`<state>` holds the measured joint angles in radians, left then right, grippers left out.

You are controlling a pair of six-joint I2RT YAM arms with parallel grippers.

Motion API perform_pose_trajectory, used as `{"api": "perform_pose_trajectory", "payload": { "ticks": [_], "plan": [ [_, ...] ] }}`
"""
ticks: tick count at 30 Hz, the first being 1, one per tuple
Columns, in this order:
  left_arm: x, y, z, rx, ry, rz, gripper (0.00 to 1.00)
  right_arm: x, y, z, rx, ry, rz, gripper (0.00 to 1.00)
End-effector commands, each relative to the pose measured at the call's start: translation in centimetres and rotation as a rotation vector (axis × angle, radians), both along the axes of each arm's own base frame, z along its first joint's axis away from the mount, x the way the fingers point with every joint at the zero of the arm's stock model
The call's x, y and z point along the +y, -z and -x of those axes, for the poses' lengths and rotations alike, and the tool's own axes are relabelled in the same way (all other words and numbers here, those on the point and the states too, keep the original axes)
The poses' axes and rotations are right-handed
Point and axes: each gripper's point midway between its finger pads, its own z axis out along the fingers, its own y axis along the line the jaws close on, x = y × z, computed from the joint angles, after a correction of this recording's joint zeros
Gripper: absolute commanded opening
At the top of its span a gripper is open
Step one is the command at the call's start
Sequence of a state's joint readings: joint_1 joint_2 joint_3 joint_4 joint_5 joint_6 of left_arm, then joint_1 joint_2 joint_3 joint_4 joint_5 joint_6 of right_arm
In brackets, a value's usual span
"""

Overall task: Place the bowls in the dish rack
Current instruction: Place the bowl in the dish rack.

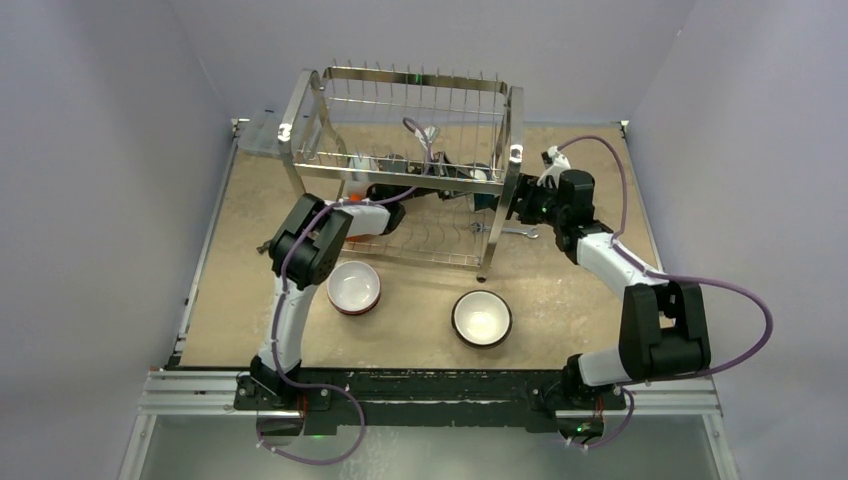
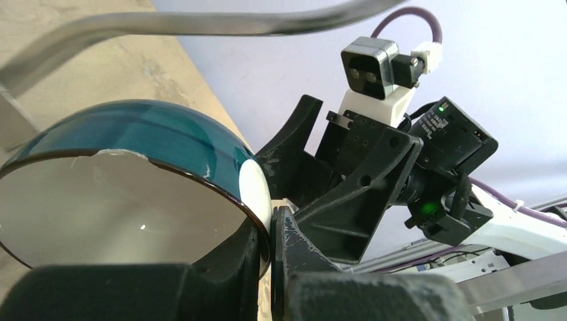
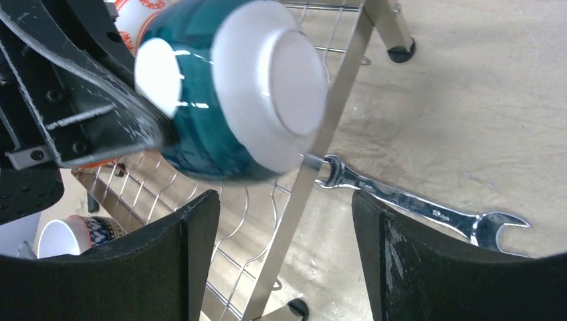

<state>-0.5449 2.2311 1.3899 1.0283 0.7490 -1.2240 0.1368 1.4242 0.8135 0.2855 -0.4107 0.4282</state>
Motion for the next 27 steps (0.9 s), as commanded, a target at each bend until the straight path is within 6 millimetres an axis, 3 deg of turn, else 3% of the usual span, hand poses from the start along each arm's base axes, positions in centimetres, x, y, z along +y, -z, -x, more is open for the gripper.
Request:
{"api": "perform_pose_trajectory", "payload": {
  "ticks": [1,8,14,18,22,27],
  "plan": [
    [1.5,-2.8,-0.7,-0.089,0.026,0.064,0.0,0.0,-0.3,-0.1,-0.022,-0.007,-0.051,0.74],
    [2.4,-1.7,-1.2,-0.04,0.051,0.066,0.0,0.2,0.7,-0.2,-0.01,-0.033,-0.041,0.74],
    [2.4,-2.2,-0.6,-0.064,0.102,0.081,0.0,-0.1,3.0,-0.3,0.043,-0.02,-0.018,0.73],
    [2.3,-3.0,-0.1,-0.085,0.142,0.113,0.0,-0.8,4.6,-0.4,0.098,0.01,0.025,0.67],
    [2.1,-3.8,0.7,-0.083,0.194,0.174,0.0,-0.9,5.1,-0.4,0.114,0.013,0.031,0.61],
    [1.3,-2.5,0.4,-0.044,0.202,0.17,0.0,0.0,5.7,-0.5,0.135,-0.018,0.034,0.58]
  ]
}}
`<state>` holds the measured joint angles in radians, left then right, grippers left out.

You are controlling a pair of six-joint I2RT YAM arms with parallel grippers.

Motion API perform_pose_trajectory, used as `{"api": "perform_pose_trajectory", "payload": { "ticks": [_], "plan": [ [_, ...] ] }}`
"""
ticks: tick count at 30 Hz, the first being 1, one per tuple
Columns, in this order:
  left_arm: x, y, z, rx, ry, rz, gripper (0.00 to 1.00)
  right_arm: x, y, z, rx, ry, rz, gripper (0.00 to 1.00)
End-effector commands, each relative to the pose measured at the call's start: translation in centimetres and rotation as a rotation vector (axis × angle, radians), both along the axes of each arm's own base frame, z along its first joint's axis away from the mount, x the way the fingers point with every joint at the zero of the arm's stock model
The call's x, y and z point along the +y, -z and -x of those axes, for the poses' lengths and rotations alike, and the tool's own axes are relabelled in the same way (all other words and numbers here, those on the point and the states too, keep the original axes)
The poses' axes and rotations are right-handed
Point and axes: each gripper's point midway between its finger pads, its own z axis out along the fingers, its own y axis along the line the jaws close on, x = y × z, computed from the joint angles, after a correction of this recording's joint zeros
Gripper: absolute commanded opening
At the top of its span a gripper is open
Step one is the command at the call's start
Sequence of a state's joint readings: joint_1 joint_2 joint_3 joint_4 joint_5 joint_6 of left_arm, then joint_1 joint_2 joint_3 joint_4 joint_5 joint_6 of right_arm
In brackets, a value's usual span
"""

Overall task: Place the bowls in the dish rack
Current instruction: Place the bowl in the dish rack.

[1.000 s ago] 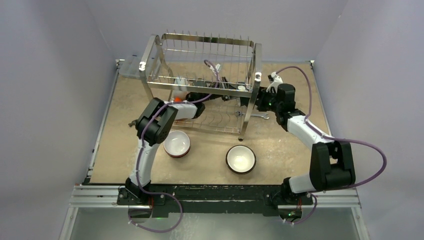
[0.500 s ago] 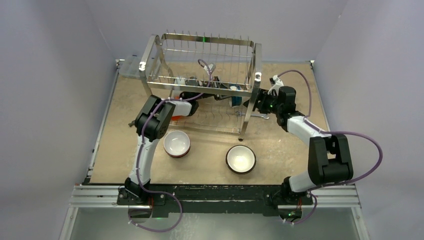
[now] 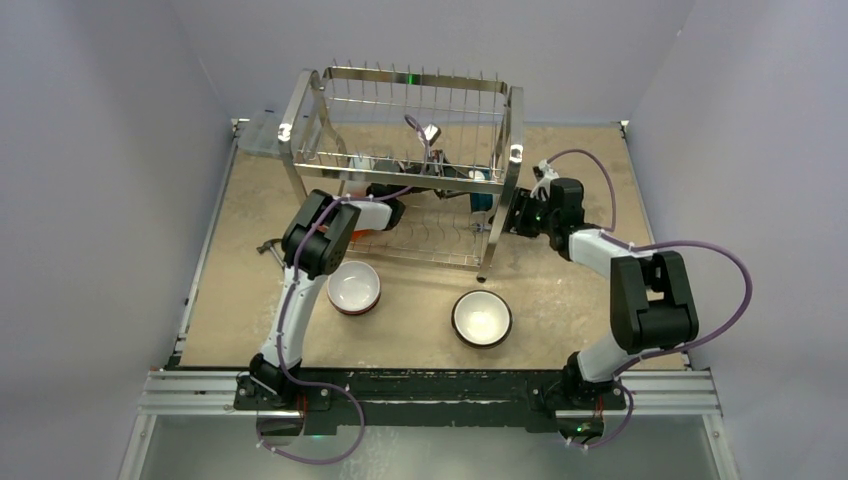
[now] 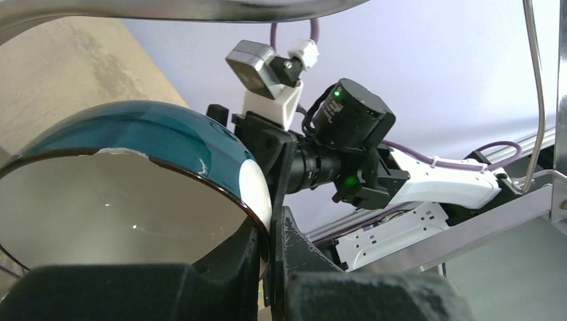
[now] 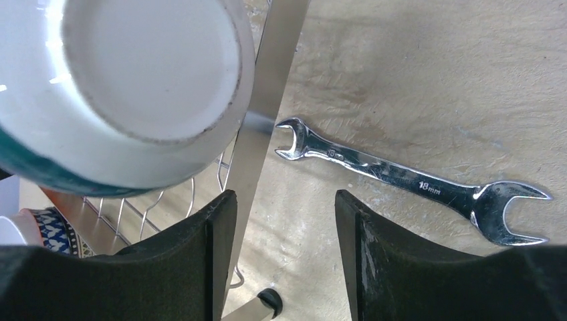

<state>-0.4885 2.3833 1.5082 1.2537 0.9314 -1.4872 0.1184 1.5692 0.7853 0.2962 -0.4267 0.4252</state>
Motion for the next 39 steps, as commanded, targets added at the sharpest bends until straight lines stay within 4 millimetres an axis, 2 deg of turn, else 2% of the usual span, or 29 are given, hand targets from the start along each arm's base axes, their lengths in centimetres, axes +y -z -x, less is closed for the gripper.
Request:
{"api": "perform_pose_trajectory", "payload": {
  "ticks": [1,4,9,16,20,23,24,27,30,32,33,35,37,38,39],
  "plan": [
    [-0.3,-2.3,0.4,-0.086,0.021,0.071,0.0,0.7,-0.5,-0.9,-0.022,-0.026,0.023,0.57],
    [-0.4,-1.3,-0.2,-0.058,-0.004,0.032,0.0,0.8,-0.2,-0.9,-0.012,-0.029,0.033,0.52],
    [-0.5,0.8,-1.3,-0.035,-0.068,-0.102,0.0,0.8,0.5,-1.2,0.011,-0.027,0.043,0.29],
    [-0.4,2.1,-1.8,-0.017,-0.101,-0.186,0.0,-0.1,0.6,-1.7,0.016,0.008,0.094,0.0],
    [-0.4,3.2,-1.9,0.016,-0.097,-0.199,0.0,-0.8,0.3,-2.1,0.021,0.034,0.135,0.0],
    [-0.4,2.8,-1.7,0.008,-0.095,-0.197,0.0,-1.8,0.2,-2.3,0.032,0.069,0.182,0.0],
    [-0.4,2.3,-1.7,-0.004,-0.099,-0.206,0.0,-2.8,-0.3,-2.7,0.029,0.113,0.222,0.0],
    [-0.3,2.7,-1.9,-0.017,-0.116,-0.266,0.0,-3.5,-0.9,-3.3,0.014,0.133,0.263,0.0],
    [0.0,3.4,-2.2,-0.039,-0.135,-0.344,0.0,-4.0,-2.3,-4.0,-0.044,0.142,0.293,0.0],
    [0.3,3.5,-2.4,-0.052,-0.145,-0.385,0.0,-3.1,-3.3,-3.7,-0.101,0.089,0.268,0.0],
    [0.3,3.7,-2.4,-0.057,-0.145,-0.403,0.0,-2.6,-3.9,-3.5,-0.131,0.062,0.248,0.03],
    [0.4,3.9,-2.6,-0.064,-0.144,-0.421,0.0,-1.3,-5.0,-2.9,-0.195,-0.008,0.204,0.16],
    [0.3,3.8,-2.6,-0.06,-0.138,-0.413,0.0,-0.3,-6.0,-2.5,-0.258,-0.055,0.162,0.36],
    [0.2,3.5,-2.6,-0.065,-0.14,-0.401,0.0,0.3,-6.5,-2.1,-0.283,-0.082,0.138,0.49],
    [0.1,3.0,-2.6,-0.068,-0.141,-0.384,0.0,0.6,-6.8,-1.9,-0.301,-0.099,0.126,0.57]
  ]
}}
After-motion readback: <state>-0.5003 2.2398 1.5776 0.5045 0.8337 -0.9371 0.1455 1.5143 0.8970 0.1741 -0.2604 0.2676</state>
